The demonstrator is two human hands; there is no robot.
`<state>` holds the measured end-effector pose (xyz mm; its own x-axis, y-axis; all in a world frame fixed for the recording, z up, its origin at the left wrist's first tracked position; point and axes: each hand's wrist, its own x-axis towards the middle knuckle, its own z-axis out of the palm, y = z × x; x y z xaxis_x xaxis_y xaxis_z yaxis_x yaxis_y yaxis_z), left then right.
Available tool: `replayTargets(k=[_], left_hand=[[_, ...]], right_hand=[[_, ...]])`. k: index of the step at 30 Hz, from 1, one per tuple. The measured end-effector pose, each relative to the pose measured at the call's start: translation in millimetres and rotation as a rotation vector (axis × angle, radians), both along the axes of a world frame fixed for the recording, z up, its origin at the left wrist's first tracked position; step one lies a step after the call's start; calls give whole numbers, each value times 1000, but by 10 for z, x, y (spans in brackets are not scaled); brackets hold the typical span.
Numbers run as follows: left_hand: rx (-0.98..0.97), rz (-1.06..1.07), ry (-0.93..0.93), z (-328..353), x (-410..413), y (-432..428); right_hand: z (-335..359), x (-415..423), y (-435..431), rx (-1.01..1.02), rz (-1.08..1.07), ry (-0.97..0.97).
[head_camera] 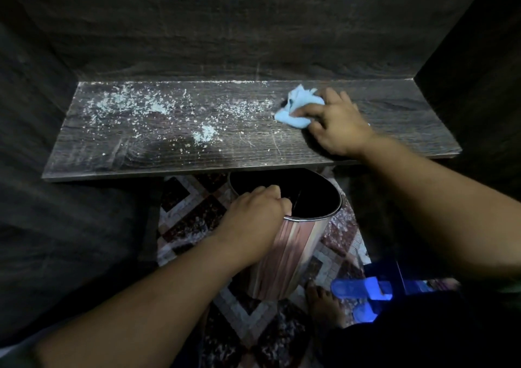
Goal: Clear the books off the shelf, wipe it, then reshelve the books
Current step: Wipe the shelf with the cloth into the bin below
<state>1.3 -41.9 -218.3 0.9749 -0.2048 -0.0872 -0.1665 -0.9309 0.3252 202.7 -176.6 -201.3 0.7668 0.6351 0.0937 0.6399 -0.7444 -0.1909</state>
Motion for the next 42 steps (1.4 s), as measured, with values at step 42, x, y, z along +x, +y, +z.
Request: replayTargets(k=[42], left_hand=[[-29, -38, -2, 52, -201, 114]], right_hand=[[245, -544, -174, 212, -189, 191]])
